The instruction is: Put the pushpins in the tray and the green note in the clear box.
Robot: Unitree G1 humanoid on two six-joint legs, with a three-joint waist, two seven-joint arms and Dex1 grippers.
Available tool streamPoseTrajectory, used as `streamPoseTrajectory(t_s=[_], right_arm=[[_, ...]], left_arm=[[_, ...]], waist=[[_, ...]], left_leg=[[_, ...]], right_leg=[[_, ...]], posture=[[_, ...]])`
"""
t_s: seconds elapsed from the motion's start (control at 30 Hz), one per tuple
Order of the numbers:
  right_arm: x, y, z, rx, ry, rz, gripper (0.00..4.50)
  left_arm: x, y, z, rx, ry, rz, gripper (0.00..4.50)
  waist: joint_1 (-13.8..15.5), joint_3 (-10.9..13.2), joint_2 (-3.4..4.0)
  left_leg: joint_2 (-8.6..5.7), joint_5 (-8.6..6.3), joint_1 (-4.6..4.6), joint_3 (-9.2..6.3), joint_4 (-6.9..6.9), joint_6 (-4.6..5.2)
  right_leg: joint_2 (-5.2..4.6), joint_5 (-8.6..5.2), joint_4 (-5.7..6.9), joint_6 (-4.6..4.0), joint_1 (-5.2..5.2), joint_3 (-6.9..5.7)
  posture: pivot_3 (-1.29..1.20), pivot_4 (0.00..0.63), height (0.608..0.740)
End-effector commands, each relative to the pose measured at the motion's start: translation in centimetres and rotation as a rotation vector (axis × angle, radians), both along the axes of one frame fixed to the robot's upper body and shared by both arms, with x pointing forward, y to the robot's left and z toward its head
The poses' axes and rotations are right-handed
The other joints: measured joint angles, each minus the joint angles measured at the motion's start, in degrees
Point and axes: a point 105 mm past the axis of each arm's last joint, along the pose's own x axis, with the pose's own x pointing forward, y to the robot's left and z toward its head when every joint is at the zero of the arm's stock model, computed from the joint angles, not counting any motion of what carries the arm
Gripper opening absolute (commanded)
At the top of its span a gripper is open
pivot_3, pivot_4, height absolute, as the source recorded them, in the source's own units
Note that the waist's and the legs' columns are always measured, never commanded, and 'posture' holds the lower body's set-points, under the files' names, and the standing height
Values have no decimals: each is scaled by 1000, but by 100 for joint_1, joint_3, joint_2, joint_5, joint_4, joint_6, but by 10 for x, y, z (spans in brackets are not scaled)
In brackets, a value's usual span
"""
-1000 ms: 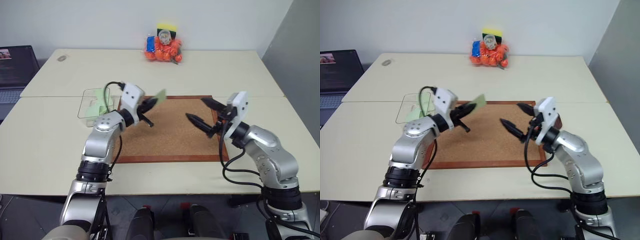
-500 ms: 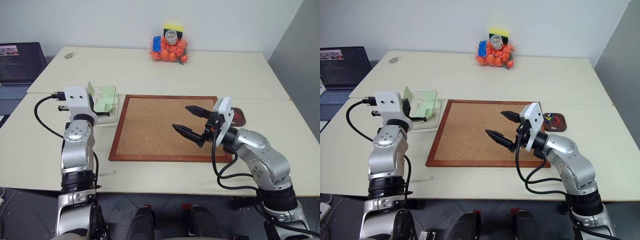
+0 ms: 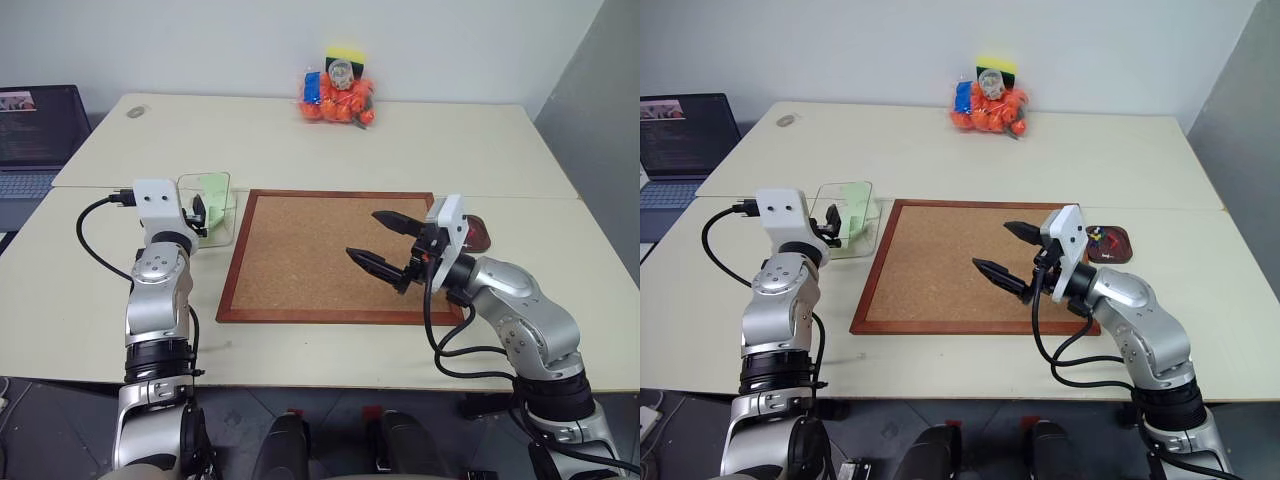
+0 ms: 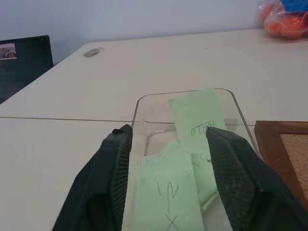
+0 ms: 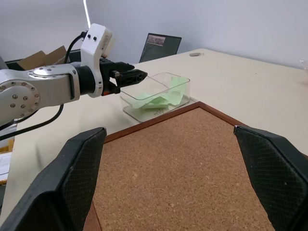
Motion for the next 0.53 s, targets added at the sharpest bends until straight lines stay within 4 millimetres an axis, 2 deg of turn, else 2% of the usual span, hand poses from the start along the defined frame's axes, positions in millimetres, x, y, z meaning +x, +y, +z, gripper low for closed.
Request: streamPoseTrajectory(t_s=[0.03, 0.13, 0.2, 0.37, 0.53], right_arm=[[2, -9, 9, -15, -71, -85, 4500], [11, -19, 2, -33, -68, -217, 4500], [20, -28, -6, -60, -68, -338, 4500], [28, -45, -20, -90, -65, -549, 4500], [24, -52, -42, -107, -25, -669, 4500]], left_arm=[[-3, -35, 24, 26, -96, -196, 3736], [-14, -65, 24, 13, -93, -353, 4305], [-22, -74, 20, 12, -83, -393, 4305], [-43, -84, 5, -12, -62, -398, 4305], [-65, -79, -20, -80, -12, -314, 4305]], waist=[[1, 0, 0], [2, 0, 0], [3, 0, 0], [-25, 0, 0], [-29, -1, 0]], left_leg=[[0, 0, 0, 0, 0, 0], [0, 0, -1, 2, 0, -1], [0, 0, -1, 4, 0, -2], [5, 0, 4, 4, -1, -2], [1, 0, 1, 4, -2, -2]], right_leg=[[0, 0, 0, 0, 0, 0], [-3, 0, -1, 0, 0, 3], [-5, 0, -1, 0, 0, 5], [-1, 0, 3, 0, -1, 9], [-7, -1, -1, -1, 1, 16]], posture=[[0, 150, 740], [0, 150, 740], [0, 150, 740], [0, 150, 740], [0, 150, 740]])
